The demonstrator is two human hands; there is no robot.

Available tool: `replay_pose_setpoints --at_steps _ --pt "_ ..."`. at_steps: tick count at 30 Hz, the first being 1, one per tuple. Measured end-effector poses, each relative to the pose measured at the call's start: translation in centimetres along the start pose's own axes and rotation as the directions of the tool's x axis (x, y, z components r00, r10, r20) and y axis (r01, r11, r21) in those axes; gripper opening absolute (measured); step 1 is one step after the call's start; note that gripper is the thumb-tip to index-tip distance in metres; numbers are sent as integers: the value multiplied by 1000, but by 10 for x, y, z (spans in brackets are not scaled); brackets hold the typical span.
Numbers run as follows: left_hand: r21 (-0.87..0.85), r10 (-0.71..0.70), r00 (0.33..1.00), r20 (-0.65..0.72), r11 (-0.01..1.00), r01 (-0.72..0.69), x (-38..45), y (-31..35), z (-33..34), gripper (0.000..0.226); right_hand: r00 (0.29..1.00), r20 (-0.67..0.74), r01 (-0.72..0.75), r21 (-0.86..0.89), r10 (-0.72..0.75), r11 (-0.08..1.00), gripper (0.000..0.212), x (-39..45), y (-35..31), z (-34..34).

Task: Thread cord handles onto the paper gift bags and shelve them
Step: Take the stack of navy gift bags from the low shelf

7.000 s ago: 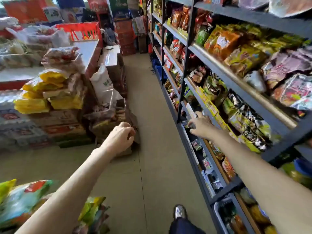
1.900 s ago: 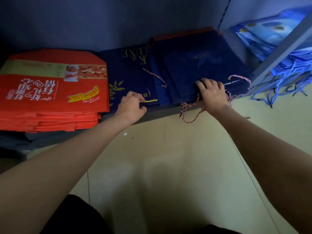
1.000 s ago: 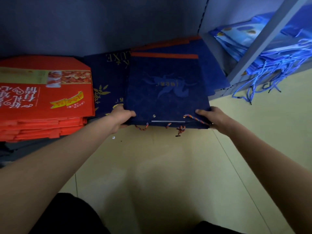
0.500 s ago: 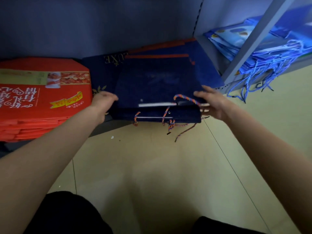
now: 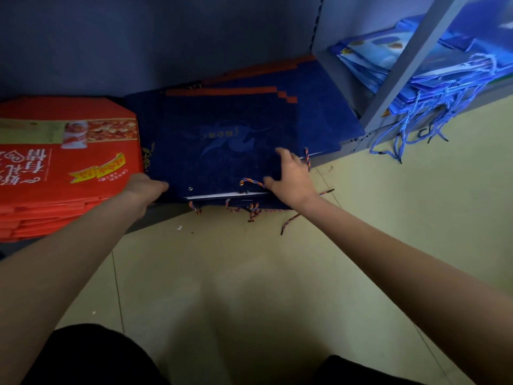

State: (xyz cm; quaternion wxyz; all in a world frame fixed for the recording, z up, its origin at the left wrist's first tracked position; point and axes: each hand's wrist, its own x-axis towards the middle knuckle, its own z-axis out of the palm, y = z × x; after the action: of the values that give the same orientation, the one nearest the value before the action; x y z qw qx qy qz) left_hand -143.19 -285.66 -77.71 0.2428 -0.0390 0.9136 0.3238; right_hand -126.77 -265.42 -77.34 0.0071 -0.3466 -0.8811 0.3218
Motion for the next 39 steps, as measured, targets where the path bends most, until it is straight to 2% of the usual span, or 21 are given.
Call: replay_pose_setpoints --at_steps 2,3,5,7,9,10,14,18,21,26,28,31,32,34,37,38,39 --pt "10 0 999 -51 1000 0 4 -4 -5 40 999 50 -4 61 1 998 62 5 1 -1" --pt "12 -3 998 -66 1000 4 8 -6 -6 43 998 68 -21 153 11 988 58 7 4 -3" --pt "13 -5 993 -115 1000 7 16 -9 -10 48 995 59 -93 389 76 916 46 11 11 -14" --pt "25 3 981 -195 1000 2 21 -10 -15 53 983 10 -163 517 185 840 32 14 19 -28" --pt "38 -19 969 -248 999 30 26 -11 -20 51 962 -2 -230 526 272 819 20 12 27 -39" --pt "43 -33 965 -259 998 45 29 -13 -21 49 955 37 -273 505 296 819 13 9 30 -42" --pt "-11 -106 979 -177 994 105 40 -22 -27 49 904 320 -410 468 283 783 14 -14 33 -33" --pt "-50 -103 987 -125 994 98 41 -23 -27 65 917 311 -374 454 249 809 26 -20 17 -34" --pt "-47 -79 992 -94 996 75 42 -24 -28 77 919 298 -386 555 257 737 30 -13 3 -38" --pt "3 -13 998 -54 1000 13 19 -14 -27 70 943 197 -333 615 270 715 9 -5 -11 -36" --pt "-16 -10 1000 -18 1000 10 22 -14 -27 74 958 130 -271 710 256 650 7 -4 -12 -39" --pt "-79 -15 1000 3 997 15 33 -17 -28 79 982 66 -143 874 179 465 14 -1 -18 -48" --pt "-100 -19 1000 4 995 20 31 -15 -28 77 988 42 -101 907 150 409 15 -1 -21 -53" --pt "-109 -10 1000 -11 994 8 24 -10 -26 68 993 -3 -40 932 117 361 15 1 -24 -59" --pt "-96 3 1000 -7 995 -3 24 -9 -17 58 994 -14 -26 936 109 352 14 4 -20 -60" --pt "-63 15 1000 -9 998 -15 22 -9 -16 55 994 -5 -39 920 113 390 13 4 -16 -57" --pt "-18 25 1000 -1 1000 -25 22 -10 -15 53 992 -5 -59 871 128 487 13 6 -9 -53"
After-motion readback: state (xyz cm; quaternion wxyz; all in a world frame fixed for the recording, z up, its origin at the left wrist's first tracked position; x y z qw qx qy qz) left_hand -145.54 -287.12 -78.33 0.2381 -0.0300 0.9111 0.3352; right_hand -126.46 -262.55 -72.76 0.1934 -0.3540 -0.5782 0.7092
